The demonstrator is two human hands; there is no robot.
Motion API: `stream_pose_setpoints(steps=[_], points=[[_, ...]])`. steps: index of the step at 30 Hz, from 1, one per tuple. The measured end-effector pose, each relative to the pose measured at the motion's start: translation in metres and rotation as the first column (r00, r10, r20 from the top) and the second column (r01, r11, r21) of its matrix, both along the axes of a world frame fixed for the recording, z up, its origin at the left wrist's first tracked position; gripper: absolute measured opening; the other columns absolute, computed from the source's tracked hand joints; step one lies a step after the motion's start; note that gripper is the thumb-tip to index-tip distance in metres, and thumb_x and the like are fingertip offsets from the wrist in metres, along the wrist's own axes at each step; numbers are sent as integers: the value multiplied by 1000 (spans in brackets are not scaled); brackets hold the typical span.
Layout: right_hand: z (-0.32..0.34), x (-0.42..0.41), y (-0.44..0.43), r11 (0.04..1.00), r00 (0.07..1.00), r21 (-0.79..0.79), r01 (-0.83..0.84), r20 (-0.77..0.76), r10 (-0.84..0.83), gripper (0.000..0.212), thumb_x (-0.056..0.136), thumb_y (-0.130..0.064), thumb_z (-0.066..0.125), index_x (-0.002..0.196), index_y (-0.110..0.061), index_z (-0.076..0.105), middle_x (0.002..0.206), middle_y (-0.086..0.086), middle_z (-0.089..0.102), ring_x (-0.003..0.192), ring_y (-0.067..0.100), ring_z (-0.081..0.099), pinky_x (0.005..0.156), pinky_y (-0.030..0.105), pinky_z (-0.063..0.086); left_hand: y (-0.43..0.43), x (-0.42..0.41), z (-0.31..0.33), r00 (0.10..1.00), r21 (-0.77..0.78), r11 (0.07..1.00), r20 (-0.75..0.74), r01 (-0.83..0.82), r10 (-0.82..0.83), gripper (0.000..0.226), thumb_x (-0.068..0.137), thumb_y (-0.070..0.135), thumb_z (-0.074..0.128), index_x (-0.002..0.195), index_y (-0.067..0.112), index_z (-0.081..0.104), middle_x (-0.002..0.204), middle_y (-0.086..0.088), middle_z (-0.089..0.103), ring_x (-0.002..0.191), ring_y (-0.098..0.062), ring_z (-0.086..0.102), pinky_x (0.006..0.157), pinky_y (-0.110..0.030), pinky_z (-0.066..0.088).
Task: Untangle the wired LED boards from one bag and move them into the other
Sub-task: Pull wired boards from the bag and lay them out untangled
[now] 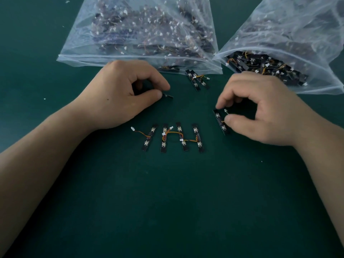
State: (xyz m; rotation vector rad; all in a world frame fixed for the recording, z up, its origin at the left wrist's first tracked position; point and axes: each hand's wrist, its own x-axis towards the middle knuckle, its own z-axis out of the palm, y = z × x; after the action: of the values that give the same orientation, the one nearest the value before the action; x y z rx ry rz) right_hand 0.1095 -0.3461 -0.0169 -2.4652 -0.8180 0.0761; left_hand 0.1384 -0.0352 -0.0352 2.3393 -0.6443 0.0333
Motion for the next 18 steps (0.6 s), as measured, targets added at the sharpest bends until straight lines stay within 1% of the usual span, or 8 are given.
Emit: stream_pose_setpoints(steps=[3,6,11,13,15,16,17,18], points=[[-1,-3,5,1000,999,-16,-12,-35,11,14,80,-27,69,94,-26,72,87,-13,59,83,11,58,74,36,49,0,0,0,1000,0,1000,-6,-3,3,19,93,19,76,106,34,77,99,26,68,84,-11,63,74,-12,46],[0,-5,9,999,998,-10,-39,-58,39,13,79,-30,71,91,-27,71,85,-16,58,82,10,60,72,32,48,0,-1,0,1000,-6,1000,-11,-6,6,19,93,19,77,106,33,77,98,23,69,83,-13,64,75,-17,48],[-1,-9,12,997,995,4,-82,-61,83,15,78,-36,73,92,-31,71,82,-16,58,81,13,59,69,33,48,1,1,-3,1000,-15,1000,-29,1,-1,20,93,21,77,105,38,76,89,23,68,72,-13,57,66,-8,41],[-1,-10,12,996,995,45,-76,-66,79,21,79,-40,71,98,-32,68,83,-14,59,77,17,58,67,31,47,3,3,-3,999,-52,999,-33,3,-5,21,95,22,76,105,40,75,88,23,68,68,-12,55,64,-8,40],[-1,-10,11,989,994,141,-39,-96,53,28,80,-40,68,106,-30,64,84,-11,59,73,21,55,64,31,46,5,5,-4,999,-123,992,-32,-11,7,21,98,22,71,109,39,74,85,23,67,65,-7,53,63,-12,42],[-2,-9,10,983,993,182,-21,-108,41,30,81,-39,67,108,-28,63,84,-9,58,71,22,53,62,32,45,6,6,-4,999,-154,988,-32,-26,21,22,99,22,68,114,37,73,86,22,66,65,-7,52,63,-15,43],[-2,-9,9,980,993,200,-4,-115,27,31,82,-39,66,111,-28,63,83,-9,57,67,23,51,60,34,44,7,7,-4,999,-176,984,-33,-37,32,26,101,21,65,120,36,72,87,19,64,66,-12,52,64,-16,43],[-2,-8,9,980,993,199,10,-118,14,31,82,-38,66,112,-28,64,81,-8,56,65,24,49,59,35,43,8,8,-3,999,-186,982,-32,-41,36,29,103,19,61,124,36,70,89,18,62,67,-14,51,65,-16,42]])
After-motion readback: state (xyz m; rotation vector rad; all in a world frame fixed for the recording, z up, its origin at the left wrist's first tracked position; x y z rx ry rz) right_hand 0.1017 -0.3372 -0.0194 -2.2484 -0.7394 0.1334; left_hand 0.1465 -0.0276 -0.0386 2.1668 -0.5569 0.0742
